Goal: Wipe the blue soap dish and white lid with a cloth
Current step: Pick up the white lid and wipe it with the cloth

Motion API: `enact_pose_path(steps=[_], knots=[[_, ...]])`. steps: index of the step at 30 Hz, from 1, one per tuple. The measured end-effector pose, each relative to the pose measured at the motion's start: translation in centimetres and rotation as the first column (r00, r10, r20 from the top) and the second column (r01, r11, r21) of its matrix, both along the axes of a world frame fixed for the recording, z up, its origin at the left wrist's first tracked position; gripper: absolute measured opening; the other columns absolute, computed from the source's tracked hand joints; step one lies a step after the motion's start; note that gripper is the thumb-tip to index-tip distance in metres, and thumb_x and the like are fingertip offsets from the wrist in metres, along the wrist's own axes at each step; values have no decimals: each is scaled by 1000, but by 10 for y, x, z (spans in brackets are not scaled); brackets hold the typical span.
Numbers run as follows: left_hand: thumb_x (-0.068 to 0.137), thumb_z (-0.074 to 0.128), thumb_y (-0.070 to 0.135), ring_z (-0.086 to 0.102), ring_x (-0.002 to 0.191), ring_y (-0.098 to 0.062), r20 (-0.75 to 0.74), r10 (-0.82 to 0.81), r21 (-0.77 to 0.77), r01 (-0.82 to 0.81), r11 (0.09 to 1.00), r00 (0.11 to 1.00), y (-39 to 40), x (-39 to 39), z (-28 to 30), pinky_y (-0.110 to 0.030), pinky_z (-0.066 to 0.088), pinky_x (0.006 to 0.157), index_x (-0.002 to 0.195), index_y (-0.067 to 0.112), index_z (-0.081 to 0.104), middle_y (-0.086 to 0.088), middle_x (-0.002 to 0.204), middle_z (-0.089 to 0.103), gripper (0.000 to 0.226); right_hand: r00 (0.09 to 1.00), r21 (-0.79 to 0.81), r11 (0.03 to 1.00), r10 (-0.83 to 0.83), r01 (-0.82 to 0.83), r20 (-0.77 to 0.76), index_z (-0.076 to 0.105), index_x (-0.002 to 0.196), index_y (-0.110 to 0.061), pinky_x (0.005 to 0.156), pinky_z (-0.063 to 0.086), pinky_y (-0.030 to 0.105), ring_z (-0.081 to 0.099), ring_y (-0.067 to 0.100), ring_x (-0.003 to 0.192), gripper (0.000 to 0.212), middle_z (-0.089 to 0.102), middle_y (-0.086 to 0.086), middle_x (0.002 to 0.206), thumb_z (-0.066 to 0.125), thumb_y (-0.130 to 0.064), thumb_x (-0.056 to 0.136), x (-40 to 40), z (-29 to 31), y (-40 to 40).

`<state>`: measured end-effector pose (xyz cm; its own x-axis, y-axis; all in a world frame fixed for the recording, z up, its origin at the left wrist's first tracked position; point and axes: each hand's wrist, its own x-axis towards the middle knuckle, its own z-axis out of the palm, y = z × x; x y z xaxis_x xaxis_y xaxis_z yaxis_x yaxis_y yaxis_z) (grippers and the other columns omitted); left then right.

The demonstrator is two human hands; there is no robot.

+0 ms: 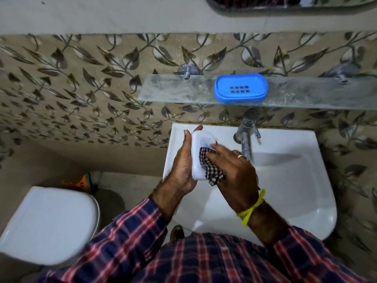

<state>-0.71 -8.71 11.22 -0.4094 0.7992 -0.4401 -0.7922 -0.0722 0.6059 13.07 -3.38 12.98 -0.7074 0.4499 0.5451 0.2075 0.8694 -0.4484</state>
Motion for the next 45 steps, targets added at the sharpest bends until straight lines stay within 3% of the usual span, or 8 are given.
enact_pose_path(steps=[5, 16, 21, 24, 28, 32, 36, 45], knots=[[90, 31, 79, 73, 76, -19, 62, -37, -43, 40, 998, 997, -2, -9, 5, -29, 60, 67, 112, 19, 75, -10, 94, 72, 77, 988, 70, 987, 143, -147, 65, 71, 112, -6, 76, 54, 43, 67, 35, 94, 33, 68, 12, 118, 70, -1, 79, 4, 3, -16], [87, 44, 75, 67, 87, -17, -30, 14, -73, -16, 997, 999, -12, -19, 3, -35, 56, 80, 138, -5, 49, 0, 99, 72, 94, 980, 76, 983, 154, -165, 125, 71, 111, -9, 74, 56, 41, 68, 35, 92, 27, 69, 11, 117, 61, -16, 87, 11, 1, -14], [84, 44, 81, 69, 105, -25, 83, -125, -41, 129, 991, 989, -23, 1, 0, -36, 57, 89, 126, 17, 68, -13, 116, 69, 80, 1000, -22, 1000, 17, -17, 5, 72, 108, -4, 86, 54, 40, 67, 32, 99, 35, 69, 14, 114, 66, 0, 74, -11, 12, -10], [91, 31, 77, 73, 87, -16, -5, -148, -39, 147, 988, 989, -29, 1, 1, -30, 60, 78, 98, 21, 77, -5, 96, 74, 72, 995, 31, 996, 88, -89, 37, 72, 109, -5, 87, 53, 40, 67, 32, 99, 32, 69, 13, 116, 63, -3, 78, -7, 12, -13], [87, 48, 73, 63, 114, -21, -29, -89, -46, 88, 995, 996, -36, 5, 2, -40, 46, 106, 128, 26, 59, -5, 121, 65, 63, 999, -93, 995, -31, 28, -22, 72, 108, -3, 85, 54, 42, 67, 31, 99, 34, 69, 12, 113, 64, 3, 75, -14, 14, -8], [89, 46, 67, 69, 108, -22, -82, -68, -6, 68, 998, 994, -41, 4, 4, -39, 57, 87, 136, 23, 56, -6, 119, 68, 65, 997, 19, 997, 71, -71, -2, 72, 109, -4, 85, 53, 38, 67, 32, 97, 34, 69, 13, 116, 64, 3, 77, -12, 16, -21], [89, 58, 57, 67, 115, -24, -277, -70, -78, 50, 996, 958, -47, 10, 8, -37, 56, 91, 132, 6, 58, -16, 127, 66, 67, 999, -107, 994, -42, 39, -24, 72, 107, -4, 85, 53, 39, 67, 30, 98, 30, 70, 11, 112, 63, -4, 78, -20, 19, -9], [95, 56, 47, 59, 125, -34, -247, -83, -27, 79, 997, 965, -56, 4, 16, -42, 52, 101, 139, -1, 50, -20, 136, 60, 66, 1000, -141, 990, -4, 7, 22, 73, 112, -10, 85, 54, 39, 67, 27, 101, 38, 71, 8, 113, 53, -12, 79, -21, 27, -9]])
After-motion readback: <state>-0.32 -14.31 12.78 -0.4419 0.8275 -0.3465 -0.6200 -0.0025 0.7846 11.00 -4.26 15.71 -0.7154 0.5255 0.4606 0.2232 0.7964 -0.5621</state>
